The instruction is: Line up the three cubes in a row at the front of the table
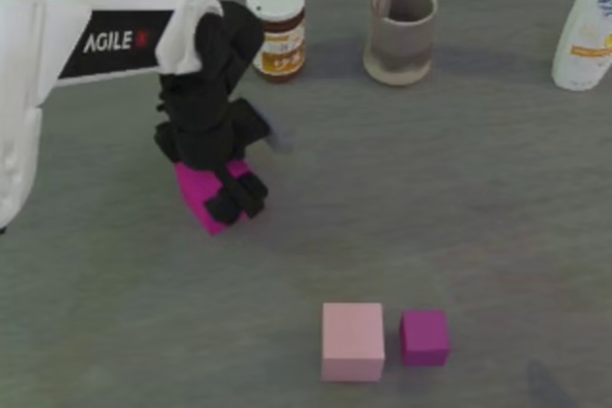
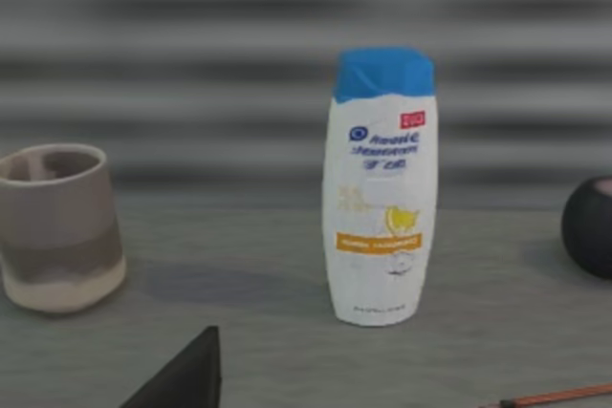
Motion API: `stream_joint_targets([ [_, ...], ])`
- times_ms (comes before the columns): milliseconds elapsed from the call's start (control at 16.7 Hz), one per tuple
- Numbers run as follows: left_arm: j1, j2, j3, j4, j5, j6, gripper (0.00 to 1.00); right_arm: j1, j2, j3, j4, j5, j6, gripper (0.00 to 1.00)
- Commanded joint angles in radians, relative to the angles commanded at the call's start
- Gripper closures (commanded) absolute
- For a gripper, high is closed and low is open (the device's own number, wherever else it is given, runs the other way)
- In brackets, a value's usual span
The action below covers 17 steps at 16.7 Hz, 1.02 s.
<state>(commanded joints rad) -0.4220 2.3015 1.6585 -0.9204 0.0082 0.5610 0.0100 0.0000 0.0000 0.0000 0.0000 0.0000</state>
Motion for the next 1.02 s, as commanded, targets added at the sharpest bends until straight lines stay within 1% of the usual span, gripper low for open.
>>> stream_joint_targets([
  [120, 0.000, -0.012, 0.028, -0.037, 0.000, 0.003, 1.00, 0.000, 0.000, 0.000, 0.000, 0.000, 0.000, 0.00],
  [480, 0.018, -0.077, 0.140, -0.221, -0.001, -0.003, 1.00, 0.000, 0.000, 0.000, 0.000, 0.000, 0.000, 0.00],
  [780, 0.012, -0.080, 0.142, -0.225, -0.001, 0.001, 1.00, 0.000, 0.000, 0.000, 0.000, 0.000, 0.000, 0.00],
  [1020, -0.041, -0.180, 0.029, -0.199, -0.002, 0.059, 1.00, 0.000, 0.000, 0.000, 0.000, 0.000, 0.000, 0.00],
])
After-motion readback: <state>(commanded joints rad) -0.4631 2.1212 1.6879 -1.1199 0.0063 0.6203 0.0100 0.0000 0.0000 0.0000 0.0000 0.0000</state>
